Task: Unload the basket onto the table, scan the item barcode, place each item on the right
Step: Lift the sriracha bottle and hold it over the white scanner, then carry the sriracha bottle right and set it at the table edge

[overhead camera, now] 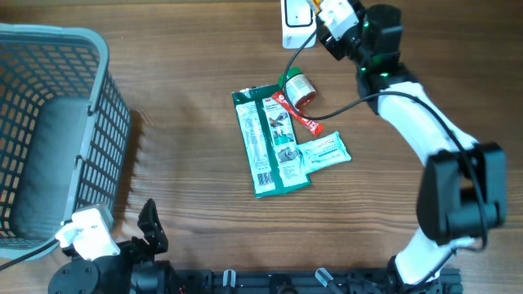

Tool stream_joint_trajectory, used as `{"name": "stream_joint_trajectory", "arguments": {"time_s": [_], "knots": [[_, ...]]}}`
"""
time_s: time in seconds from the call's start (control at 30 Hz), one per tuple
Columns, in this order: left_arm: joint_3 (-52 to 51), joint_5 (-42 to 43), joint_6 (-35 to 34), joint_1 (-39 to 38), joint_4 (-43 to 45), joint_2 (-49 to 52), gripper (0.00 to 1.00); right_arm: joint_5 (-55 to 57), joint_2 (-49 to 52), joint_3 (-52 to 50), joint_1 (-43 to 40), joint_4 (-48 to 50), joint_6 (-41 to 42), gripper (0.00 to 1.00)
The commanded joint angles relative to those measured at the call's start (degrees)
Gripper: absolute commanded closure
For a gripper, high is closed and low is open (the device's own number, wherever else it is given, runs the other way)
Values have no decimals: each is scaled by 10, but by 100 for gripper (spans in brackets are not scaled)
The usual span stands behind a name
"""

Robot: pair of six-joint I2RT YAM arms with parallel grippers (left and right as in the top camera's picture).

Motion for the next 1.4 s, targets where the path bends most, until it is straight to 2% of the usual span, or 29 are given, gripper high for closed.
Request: {"name": "stream_joint_trajectory", "arguments": {"time_s": [0.0, 0.03, 0.1, 0.23, 0.53, 0.67, 0.87, 1.03, 1.3, 1.37], "knots": [[1, 5, -3, -2, 1, -3, 0, 107, 73, 9, 2, 102, -123, 53], [1, 5, -3, -2, 1, -3, 0, 108, 90, 9, 2, 125, -150, 53], [1, 5, -3, -2, 1, -3, 0, 117, 154, 10, 2, 205, -263, 54], [1, 5, -3, -2, 1, -3, 0, 111, 201, 22, 2, 280, -297, 54], [1, 5, -3, -2, 1, -3, 0, 126, 286, 159, 15, 249, -297, 55], [1, 5, -3, -2, 1, -3, 0, 127, 287, 195, 21, 187, -293, 55], [1, 5, -3, -2, 1, -3, 0, 237, 280, 205, 14, 185, -243, 55], [1, 5, -3, -2, 1, -3, 0, 280, 239, 205, -28, 83, -232, 56], [1, 5, -3, -2, 1, -3, 0, 350, 168, 204, -164, -100, -106, 55], [1, 5, -3, -2, 1, -3, 0, 369, 168, 204, -211, -177, -33, 55]]}}
